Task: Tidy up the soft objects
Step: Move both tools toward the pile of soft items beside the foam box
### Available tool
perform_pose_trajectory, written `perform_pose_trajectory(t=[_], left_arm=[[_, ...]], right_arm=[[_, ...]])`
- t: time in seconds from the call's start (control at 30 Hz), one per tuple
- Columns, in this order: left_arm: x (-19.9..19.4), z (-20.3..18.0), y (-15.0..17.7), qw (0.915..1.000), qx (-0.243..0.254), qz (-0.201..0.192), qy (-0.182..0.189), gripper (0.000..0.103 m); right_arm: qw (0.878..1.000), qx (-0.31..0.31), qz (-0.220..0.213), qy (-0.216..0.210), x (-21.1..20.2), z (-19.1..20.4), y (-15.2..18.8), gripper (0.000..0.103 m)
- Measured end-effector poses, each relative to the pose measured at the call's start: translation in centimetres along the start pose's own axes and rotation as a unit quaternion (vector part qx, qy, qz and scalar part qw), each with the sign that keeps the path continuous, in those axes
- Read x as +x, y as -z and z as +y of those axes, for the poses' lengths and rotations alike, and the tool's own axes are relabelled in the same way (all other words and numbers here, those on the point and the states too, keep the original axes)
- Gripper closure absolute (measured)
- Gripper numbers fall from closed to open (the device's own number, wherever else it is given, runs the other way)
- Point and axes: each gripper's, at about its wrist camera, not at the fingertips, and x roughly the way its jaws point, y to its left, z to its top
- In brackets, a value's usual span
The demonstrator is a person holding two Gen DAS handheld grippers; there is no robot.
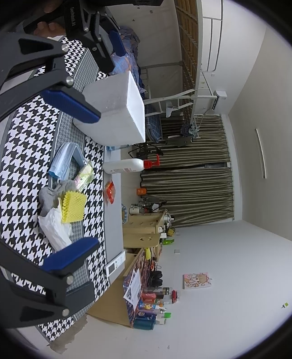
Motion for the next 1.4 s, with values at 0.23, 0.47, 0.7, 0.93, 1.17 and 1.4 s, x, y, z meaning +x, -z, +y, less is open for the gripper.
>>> perform_pose_trajectory(t=[0.23, 0.47, 0.7, 0.93, 1.17, 1.4], left_arm=[[0.2, 0.1, 0.1, 1.0000, 0.002, 0.003, -0.003, 0.001], [0.5, 0.1, 0.2, 0.9999, 0.002, 0.010, 0.000, 0.001], [1.1, -0.3, 0.1, 0.9998, 0.008, 0.015, 0.007, 0.001], [2.3, -0.7, 0.0, 0.9994, 0.012, 0.029, 0.013, 0.001], [3.4, -1.1, 0.0, 0.9989, 0.014, 0.040, 0.018, 0.001], [5.0, -1.5, 0.3, 0.9978, 0.016, 0.058, 0.029, 0.001]], right_arm=[[1.000, 0.002, 0.003, 0.002, 0.1, -0.2, 0.0, 0.000], [1.000, 0.001, 0.004, 0.004, 0.2, -0.1, 0.1, 0.000], [1.000, 0.003, 0.005, 0.010, 0.3, -0.5, 0.1, 0.000], [1.000, 0.008, 0.011, 0.016, 0.8, -1.1, 0.1, 0.000], [0.999, 0.014, 0.019, 0.021, 1.4, -1.9, 0.3, 0.000], [0.999, 0.022, 0.033, 0.032, 2.2, -2.6, 0.6, 0.000]])
